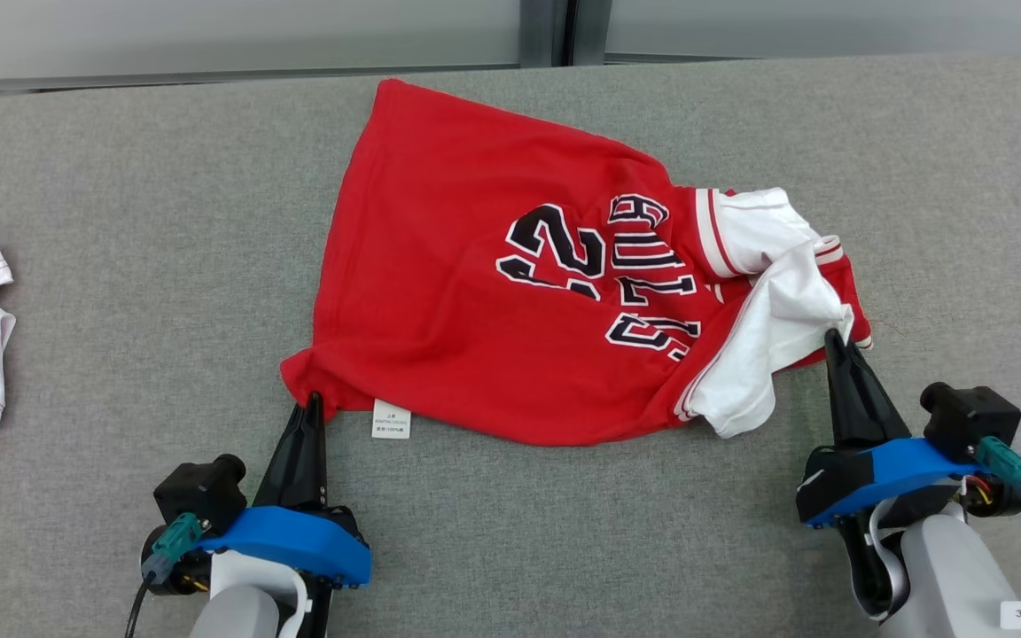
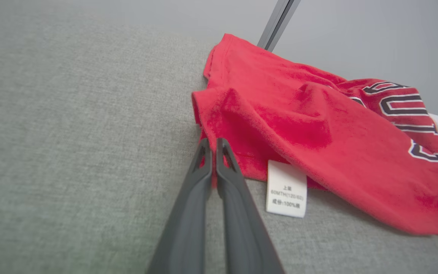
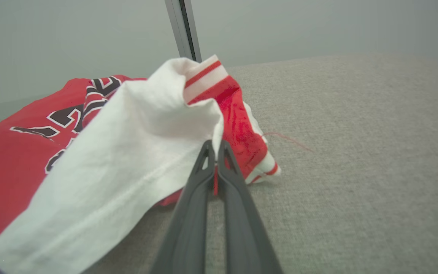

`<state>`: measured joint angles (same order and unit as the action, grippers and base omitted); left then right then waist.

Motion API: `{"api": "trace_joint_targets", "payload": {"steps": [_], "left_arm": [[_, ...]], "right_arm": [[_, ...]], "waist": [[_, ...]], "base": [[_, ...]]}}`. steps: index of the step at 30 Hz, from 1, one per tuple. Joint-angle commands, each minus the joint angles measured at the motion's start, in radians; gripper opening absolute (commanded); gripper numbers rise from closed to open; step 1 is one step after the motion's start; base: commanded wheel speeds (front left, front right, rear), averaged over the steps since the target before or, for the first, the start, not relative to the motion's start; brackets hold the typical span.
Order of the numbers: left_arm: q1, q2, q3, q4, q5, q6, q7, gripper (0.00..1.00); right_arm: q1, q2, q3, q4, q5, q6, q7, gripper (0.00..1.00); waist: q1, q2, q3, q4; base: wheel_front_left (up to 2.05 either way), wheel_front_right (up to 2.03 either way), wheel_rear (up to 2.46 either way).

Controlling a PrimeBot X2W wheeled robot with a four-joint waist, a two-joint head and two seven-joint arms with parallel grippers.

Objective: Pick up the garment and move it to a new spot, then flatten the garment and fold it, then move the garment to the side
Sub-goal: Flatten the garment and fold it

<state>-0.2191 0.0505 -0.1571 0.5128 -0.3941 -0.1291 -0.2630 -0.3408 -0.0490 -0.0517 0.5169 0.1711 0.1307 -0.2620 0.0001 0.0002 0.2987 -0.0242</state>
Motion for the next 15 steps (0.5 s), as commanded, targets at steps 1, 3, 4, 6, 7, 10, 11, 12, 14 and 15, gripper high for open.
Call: {"api": "trace_joint_targets", "payload": {"steps": [1,3,4,6,7,10,11,12,14,15], "left_arm": [[-0.015,0.0,0.004,-0.014,0.011,-0.002,-0.003,0.0],[-0.011,0.0,0.011,-0.037,0.016,-0.002,-0.003,0.0],[-0.007,0.0,0.016,-0.055,0.021,-0.002,-0.003,0.0],[0.0,0.0,0.035,-0.096,0.031,-0.002,-0.003,0.0],[0.0,0.0,0.044,-0.123,0.042,-0.002,-0.003,0.0],[-0.007,0.0,0.073,-0.198,0.079,-0.002,-0.003,0.0],[-0.013,0.003,0.081,-0.221,0.088,-0.002,-0.003,0.0],[-0.02,0.011,0.09,-0.247,0.098,-0.002,-0.003,0.0],[-0.039,0.028,0.106,-0.297,0.116,-0.002,-0.003,0.0],[-0.05,0.037,0.112,-0.32,0.123,-0.002,-0.003,0.0]], "right_arm": [[0.011,-0.003,-0.001,-0.018,0.009,0.0,-0.004,0.0],[0.025,-0.003,-0.003,-0.054,0.03,0.0,-0.004,0.0],[0.032,-0.003,-0.001,-0.076,0.039,0.0,-0.004,0.0],[0.043,-0.003,0.002,-0.121,0.062,0.0,-0.004,0.0],[0.045,-0.003,0.001,-0.148,0.07,0.0,-0.004,0.0],[0.046,-0.004,0.0,-0.219,0.086,0.0,-0.004,0.0],[0.043,-0.004,-0.003,-0.238,0.099,0.0,-0.004,0.0],[0.034,-0.003,-0.002,-0.262,0.113,0.0,-0.004,0.0],[0.005,-0.004,-0.006,-0.313,0.145,0.0,-0.005,0.0],[-0.007,-0.004,-0.008,-0.334,0.161,0.0,-0.005,0.0]], "waist": [[-0.0001,-0.0002,-0.008,-0.004],[-0.0001,-0.0002,-0.025,-0.007],[-0.0001,-0.0002,-0.034,-0.01],[-0.0001,-0.0002,-0.06,-0.018],[-0.0001,-0.0002,-0.073,-0.022],[-0.0001,-0.0002,-0.122,-0.033],[-0.0001,-0.0002,-0.138,-0.036],[-0.0001,-0.0002,-0.156,-0.04],[-0.0001,-0.0002,-0.185,-0.048],[-0.0001,-0.0002,-0.199,-0.052]], "base": [[0.0,0.0,0.0],[0.0,0.0,0.0],[0.0,0.0,0.0],[0.0,0.0,0.0],[0.0,0.0,0.0],[0.0,0.0,0.0],[0.0,0.0,0.0],[0.0,0.0,0.0],[0.0,0.0,0.0],[0.0,0.0,0.0]]}}
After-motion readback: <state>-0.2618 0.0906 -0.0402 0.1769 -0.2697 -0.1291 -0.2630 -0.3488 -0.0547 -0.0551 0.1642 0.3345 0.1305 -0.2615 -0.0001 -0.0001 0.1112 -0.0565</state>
